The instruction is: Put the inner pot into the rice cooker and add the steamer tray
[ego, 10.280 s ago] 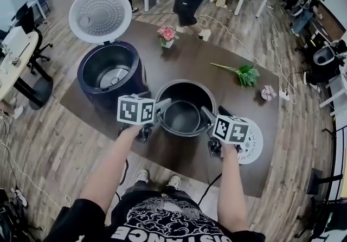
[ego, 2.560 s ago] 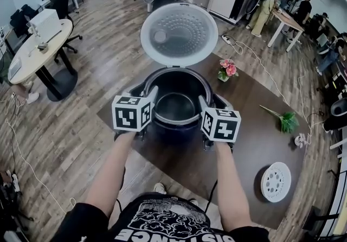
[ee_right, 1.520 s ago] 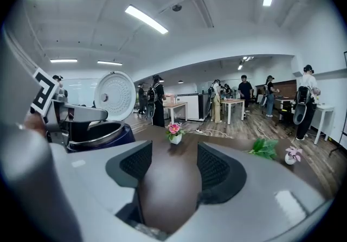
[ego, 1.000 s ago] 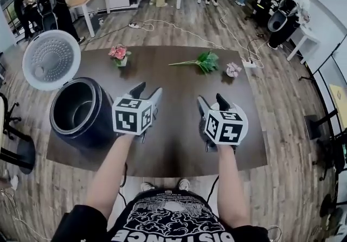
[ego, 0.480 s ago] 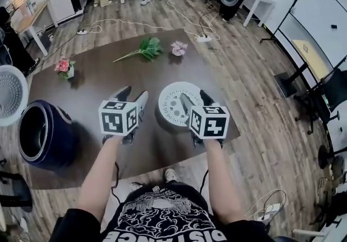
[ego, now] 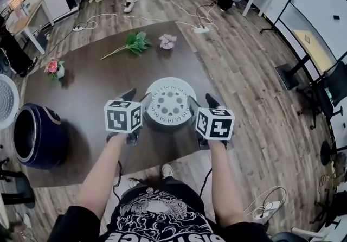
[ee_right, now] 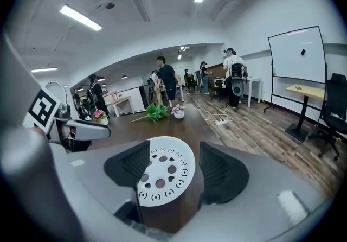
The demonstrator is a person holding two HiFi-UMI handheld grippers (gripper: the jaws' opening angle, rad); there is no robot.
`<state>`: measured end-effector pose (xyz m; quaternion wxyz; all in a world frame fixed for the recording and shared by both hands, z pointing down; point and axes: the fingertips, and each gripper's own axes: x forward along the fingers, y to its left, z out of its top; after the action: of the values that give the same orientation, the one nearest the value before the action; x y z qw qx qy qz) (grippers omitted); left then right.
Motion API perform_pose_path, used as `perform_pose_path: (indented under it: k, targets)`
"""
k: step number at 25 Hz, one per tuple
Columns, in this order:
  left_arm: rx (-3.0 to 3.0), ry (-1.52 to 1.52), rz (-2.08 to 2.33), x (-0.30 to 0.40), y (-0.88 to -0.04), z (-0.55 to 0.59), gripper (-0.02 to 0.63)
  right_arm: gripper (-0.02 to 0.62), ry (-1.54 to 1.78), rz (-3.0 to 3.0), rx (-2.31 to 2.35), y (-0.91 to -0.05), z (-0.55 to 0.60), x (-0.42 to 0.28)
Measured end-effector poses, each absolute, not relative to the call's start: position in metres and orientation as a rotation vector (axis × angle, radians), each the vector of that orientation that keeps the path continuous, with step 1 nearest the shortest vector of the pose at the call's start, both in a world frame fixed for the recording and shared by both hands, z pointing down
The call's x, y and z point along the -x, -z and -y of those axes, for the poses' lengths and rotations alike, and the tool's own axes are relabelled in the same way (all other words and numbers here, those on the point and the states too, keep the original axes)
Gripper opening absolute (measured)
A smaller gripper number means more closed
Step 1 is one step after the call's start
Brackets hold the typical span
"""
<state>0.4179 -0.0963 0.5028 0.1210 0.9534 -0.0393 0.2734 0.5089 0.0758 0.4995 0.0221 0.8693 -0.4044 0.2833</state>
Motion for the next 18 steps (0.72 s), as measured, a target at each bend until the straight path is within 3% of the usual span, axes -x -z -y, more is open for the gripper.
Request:
perform_pose_path:
  k: [15,18]
  targets:
    - [-2.532,-0.974,0.265,-0.423,-0.586,0.099,0.241,0.284,-1.176,1.378,-2.552,-0.588,-0.068,-0.537]
    - [-2.473,-0.975,0.275,-0.424,-0.598,0.101,0.241,0.255,-1.240,1.372,-2.517,-0.603,-0.064,-0.537]
